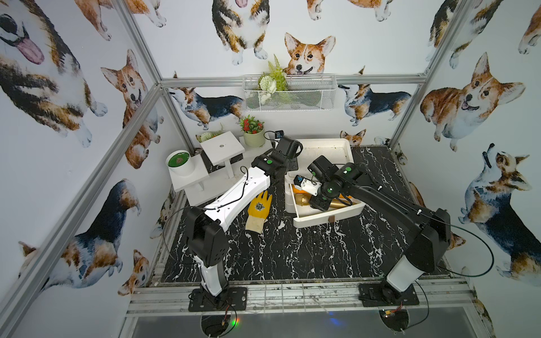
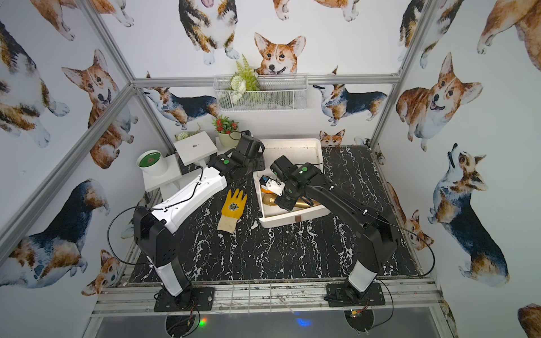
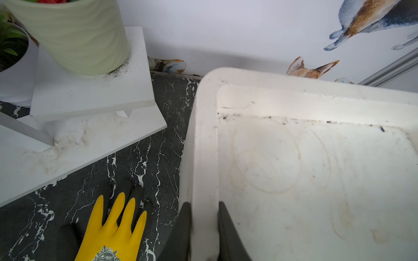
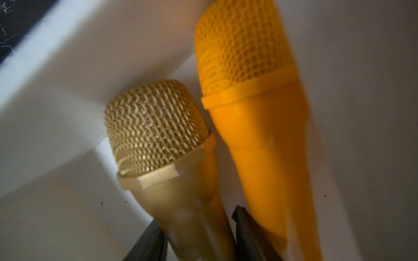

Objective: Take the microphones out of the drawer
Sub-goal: Pick up the microphone from the drawer.

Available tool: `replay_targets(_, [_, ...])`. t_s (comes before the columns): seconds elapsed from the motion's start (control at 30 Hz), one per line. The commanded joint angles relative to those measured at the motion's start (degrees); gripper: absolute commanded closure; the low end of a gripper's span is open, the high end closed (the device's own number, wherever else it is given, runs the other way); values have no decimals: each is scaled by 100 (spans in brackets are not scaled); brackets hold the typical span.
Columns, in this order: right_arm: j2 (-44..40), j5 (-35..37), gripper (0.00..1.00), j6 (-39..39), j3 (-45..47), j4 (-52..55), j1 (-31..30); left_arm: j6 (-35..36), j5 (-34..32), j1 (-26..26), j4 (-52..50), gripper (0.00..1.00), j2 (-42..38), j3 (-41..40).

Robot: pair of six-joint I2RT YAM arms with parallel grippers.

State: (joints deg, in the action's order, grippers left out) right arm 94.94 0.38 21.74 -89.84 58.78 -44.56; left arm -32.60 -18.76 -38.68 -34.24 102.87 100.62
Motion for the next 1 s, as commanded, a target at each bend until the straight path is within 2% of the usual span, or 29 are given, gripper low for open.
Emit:
replay_targets(0.0, [-18,-185,59,100,190,-40,-75,-264,611,8,-294,100,-8,-58])
replay_targets(0.23, [-111,-213,82,60,342,-41,-86,-264,609,23,-285,100,-28,-86])
replay_targets(0.43, [-452,-313,93,-1,541,-376,-81,-265,611,53,-294,100,-24,-86])
replay_targets(0.77, [-855,-506,100,-177,832,-577,-27,-293,681,132,-294,100,-25,-38])
replay_targets(0.97, [-1139,-674,100,-284,1014,-805,41,-308,712,159,-276,100,-13,-25])
